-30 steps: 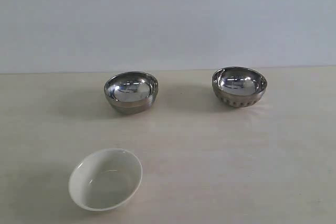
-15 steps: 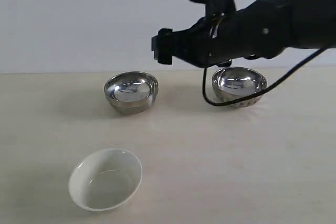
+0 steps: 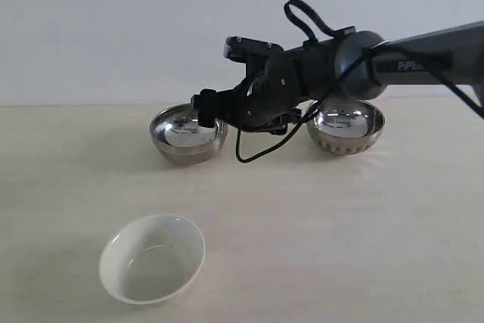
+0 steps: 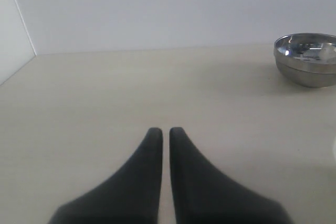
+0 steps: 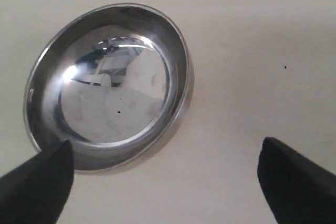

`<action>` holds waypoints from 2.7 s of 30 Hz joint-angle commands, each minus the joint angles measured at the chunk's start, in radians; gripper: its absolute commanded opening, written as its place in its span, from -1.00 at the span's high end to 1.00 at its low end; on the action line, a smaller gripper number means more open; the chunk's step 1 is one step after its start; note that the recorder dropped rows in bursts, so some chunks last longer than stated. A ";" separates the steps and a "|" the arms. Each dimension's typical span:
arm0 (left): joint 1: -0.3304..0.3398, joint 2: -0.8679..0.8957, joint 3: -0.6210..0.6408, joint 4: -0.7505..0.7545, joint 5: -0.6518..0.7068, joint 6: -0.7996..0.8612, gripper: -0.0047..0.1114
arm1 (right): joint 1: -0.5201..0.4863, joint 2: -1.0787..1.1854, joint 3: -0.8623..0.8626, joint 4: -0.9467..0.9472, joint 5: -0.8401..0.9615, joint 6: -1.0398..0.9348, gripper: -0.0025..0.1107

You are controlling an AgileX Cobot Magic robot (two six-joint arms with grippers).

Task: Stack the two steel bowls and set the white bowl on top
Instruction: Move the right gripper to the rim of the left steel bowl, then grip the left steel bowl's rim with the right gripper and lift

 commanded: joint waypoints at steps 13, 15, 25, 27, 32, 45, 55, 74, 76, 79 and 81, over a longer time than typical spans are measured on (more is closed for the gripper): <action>0.001 -0.003 0.003 -0.003 0.000 -0.011 0.85 | 0.002 0.193 -0.173 0.082 -0.027 0.030 -0.54; 0.001 -0.003 0.003 -0.003 0.000 -0.011 0.85 | 0.002 0.206 -0.181 0.083 -0.031 0.042 -0.54; 0.001 -0.003 0.003 -0.003 0.000 -0.011 0.85 | 0.002 0.213 -0.184 0.103 -0.084 0.067 -0.54; 0.001 -0.003 0.003 -0.003 0.000 -0.011 0.85 | 0.010 0.213 -0.184 0.103 -0.082 0.069 -0.54; 0.001 -0.003 0.003 -0.003 0.000 -0.011 0.85 | 0.022 0.213 -0.184 0.103 -0.100 0.069 -0.54; 0.001 -0.003 0.003 -0.003 0.000 -0.011 0.85 | 0.022 0.213 -0.184 0.103 -0.125 0.071 -0.05; 0.001 -0.003 0.003 -0.003 0.000 -0.011 0.85 | 0.022 0.213 -0.184 0.103 -0.139 0.052 0.74; 0.001 -0.003 0.003 -0.003 0.000 -0.011 0.85 | 0.003 0.109 -0.184 0.100 -0.040 -0.025 0.96; 0.001 -0.003 0.003 -0.003 0.000 -0.011 0.85 | -0.011 0.088 -0.184 0.100 0.005 -0.039 0.96; 0.001 -0.003 0.003 -0.003 0.000 -0.011 0.85 | -0.025 0.055 -0.184 0.100 0.079 -0.069 0.96; 0.001 -0.003 0.003 -0.003 0.000 -0.011 0.85 | -0.034 0.027 -0.180 0.100 0.121 -0.097 0.96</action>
